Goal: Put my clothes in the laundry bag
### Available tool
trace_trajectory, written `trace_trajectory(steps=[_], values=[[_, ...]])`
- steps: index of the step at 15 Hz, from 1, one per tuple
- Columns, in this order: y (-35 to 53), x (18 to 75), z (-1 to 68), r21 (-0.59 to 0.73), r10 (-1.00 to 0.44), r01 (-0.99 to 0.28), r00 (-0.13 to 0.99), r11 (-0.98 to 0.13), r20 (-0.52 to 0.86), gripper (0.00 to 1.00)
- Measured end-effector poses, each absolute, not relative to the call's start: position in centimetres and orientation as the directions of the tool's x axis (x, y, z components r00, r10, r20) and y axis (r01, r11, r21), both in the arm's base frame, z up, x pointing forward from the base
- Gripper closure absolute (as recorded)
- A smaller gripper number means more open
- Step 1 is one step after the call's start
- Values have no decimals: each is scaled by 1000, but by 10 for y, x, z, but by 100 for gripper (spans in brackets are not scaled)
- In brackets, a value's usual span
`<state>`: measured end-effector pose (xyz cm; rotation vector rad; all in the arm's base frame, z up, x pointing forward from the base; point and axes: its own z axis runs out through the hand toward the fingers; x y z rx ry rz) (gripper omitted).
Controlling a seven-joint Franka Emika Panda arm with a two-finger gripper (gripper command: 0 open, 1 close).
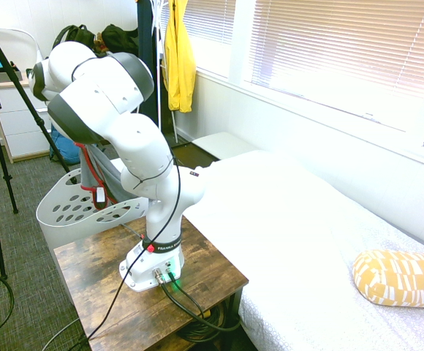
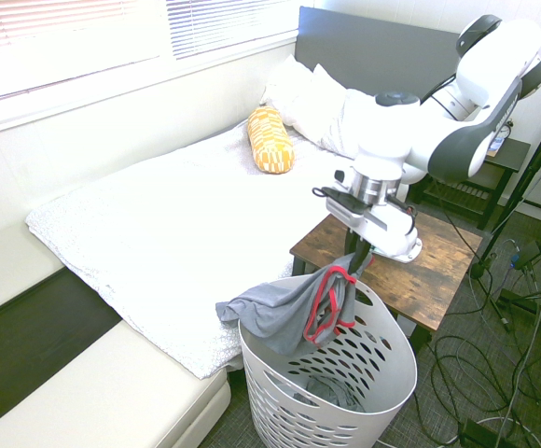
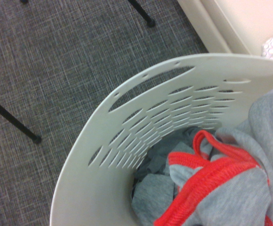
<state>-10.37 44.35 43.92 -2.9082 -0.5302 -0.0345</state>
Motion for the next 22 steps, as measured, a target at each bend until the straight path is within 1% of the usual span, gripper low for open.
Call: trace_trajectory(steps=[4, 8, 9, 12, 22], values=[[434, -114, 382, -167, 320, 321, 947, -932, 33, 100], [416, -113, 317, -125, 305, 305, 952, -944, 14, 100], [414, -115, 308, -119, 306, 305, 952, -945, 5, 0], [414, -118, 295, -101, 309, 306, 951, -947, -16, 0], [421, -103, 293, -105, 308, 307, 951, -946, 5, 0]])
